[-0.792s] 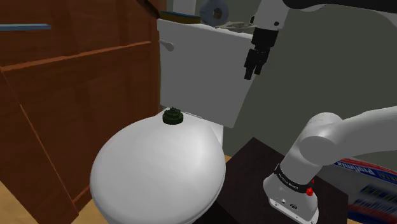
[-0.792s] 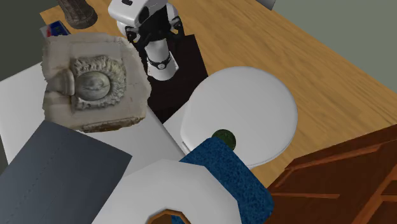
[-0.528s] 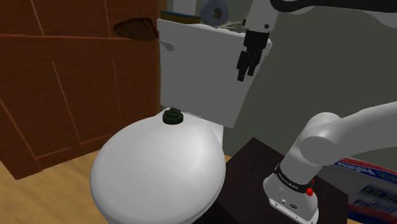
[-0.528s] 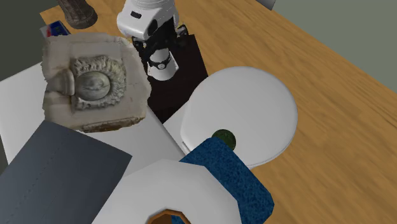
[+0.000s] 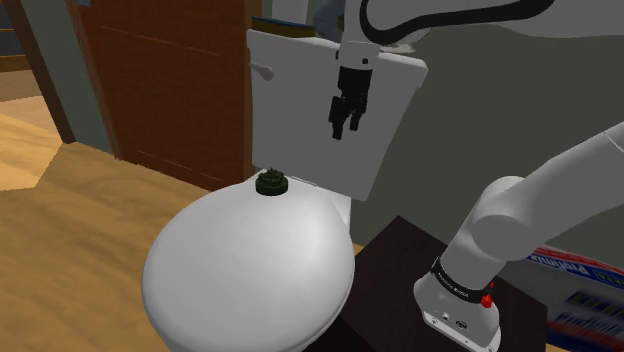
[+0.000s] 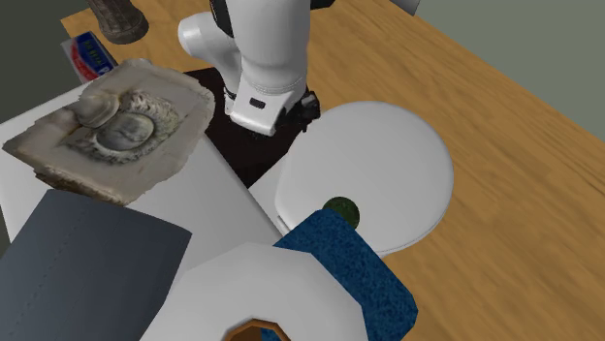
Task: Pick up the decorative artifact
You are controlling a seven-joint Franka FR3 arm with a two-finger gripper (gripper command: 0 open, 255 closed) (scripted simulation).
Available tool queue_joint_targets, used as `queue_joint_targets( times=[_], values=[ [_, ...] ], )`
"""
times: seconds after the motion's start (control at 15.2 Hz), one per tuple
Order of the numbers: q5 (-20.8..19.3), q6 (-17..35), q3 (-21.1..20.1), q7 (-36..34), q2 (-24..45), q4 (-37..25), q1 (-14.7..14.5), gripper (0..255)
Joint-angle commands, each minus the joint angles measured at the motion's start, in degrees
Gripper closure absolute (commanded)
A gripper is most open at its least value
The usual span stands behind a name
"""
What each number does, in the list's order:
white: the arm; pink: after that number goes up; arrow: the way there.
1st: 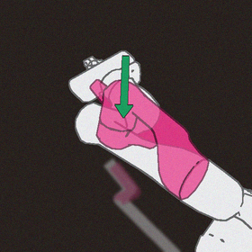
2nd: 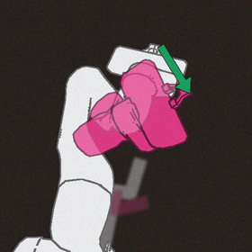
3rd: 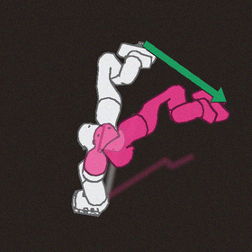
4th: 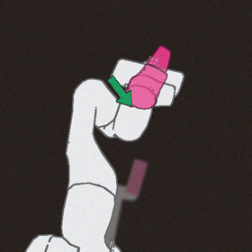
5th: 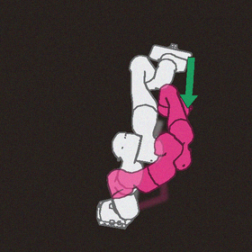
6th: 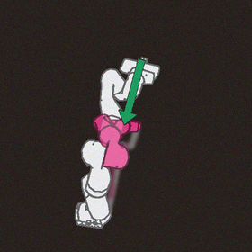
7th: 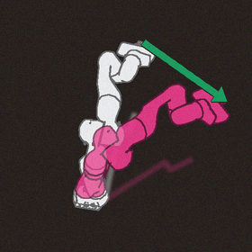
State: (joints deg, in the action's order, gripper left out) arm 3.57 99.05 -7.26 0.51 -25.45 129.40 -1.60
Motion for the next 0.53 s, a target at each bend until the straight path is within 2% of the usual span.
queue_joint_targets(
  times=[0.0,0.46],
  values=[
    [0.3,2.0,-0.7,-0.3,4.6,-2.2,-0.3,0],
    [0.1,6.9,-2.9,-1.4,20.3,-11.0,-1.5,0]
  ],
)
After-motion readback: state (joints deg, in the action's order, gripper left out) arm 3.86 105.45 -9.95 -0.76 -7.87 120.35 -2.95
